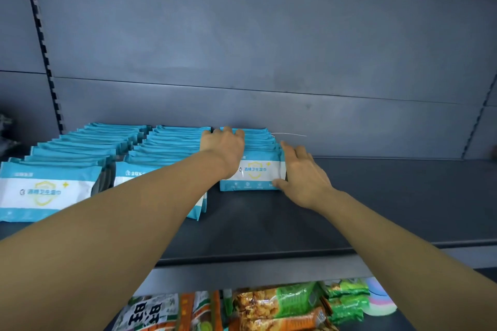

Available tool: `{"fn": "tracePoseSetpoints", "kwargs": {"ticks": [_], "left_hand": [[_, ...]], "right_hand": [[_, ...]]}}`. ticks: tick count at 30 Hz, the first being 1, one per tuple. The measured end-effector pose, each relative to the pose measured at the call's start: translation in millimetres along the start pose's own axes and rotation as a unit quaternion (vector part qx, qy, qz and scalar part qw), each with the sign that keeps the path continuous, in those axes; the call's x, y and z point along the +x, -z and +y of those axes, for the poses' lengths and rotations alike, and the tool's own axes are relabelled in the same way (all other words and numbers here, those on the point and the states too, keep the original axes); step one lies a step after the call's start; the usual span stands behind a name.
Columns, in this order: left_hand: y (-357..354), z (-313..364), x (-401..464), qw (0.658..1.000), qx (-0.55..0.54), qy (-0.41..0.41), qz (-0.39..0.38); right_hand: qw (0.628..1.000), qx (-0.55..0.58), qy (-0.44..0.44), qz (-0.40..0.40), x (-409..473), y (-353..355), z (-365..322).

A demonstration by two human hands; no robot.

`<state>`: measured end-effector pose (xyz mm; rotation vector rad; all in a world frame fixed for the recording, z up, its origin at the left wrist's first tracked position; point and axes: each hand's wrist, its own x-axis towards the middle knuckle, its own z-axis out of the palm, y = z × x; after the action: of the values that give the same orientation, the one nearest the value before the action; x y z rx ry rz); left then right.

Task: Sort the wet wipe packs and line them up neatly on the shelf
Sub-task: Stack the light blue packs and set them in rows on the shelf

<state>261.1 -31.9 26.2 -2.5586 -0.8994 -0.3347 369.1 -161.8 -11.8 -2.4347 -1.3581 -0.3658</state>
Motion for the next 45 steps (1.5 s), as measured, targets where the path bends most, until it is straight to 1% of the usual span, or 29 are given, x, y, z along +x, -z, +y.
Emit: {"fn": "tracePoseSetpoints", "kwargs": {"ticks": [4, 9, 14, 17, 19, 25, 31, 37, 42, 45], "left_hand": [[19, -11, -18, 0.998, -0.017, -0.014, 0.055], [44, -24, -66, 0.993, -0.079, -0.015, 0.083], [58, -33, -148, 0.990, -0.130, -0.002, 0.050], [52, -39, -198, 0.984, -0.176, 0.038, 0.012], [41, -44, -233, 0.980, -0.188, 0.062, -0.028], [-24, -56, -343, 0.964, -0.187, 0.128, -0.138], [-100, -79, -438, 0.930, -0.211, 0.175, -0.245], [-191, -112, -517, 0.914, -0.192, 0.175, -0.312], [-272, -140, -571, 0.880, -0.210, 0.164, -0.392], [-320, -149, -599, 0.869, -0.201, 0.159, -0.424]], "right_hand": [[1.000, -0.016, 0.020, 0.019, -19, 17, -11], [0.998, -0.019, 0.047, 0.040, -53, 44, -34], [0.995, 0.013, 0.085, 0.046, -103, 60, -67], [0.993, 0.039, 0.107, 0.020, -143, 52, -88], [0.990, 0.061, 0.126, -0.004, -169, 39, -101], [0.977, 0.086, 0.166, -0.100, -241, -28, -144], [0.956, 0.085, 0.179, -0.216, -304, -108, -183], [0.935, 0.067, 0.149, -0.316, -358, -205, -225], [0.911, 0.048, 0.120, -0.391, -399, -293, -266], [0.895, 0.048, 0.098, -0.432, -424, -346, -281]]}}
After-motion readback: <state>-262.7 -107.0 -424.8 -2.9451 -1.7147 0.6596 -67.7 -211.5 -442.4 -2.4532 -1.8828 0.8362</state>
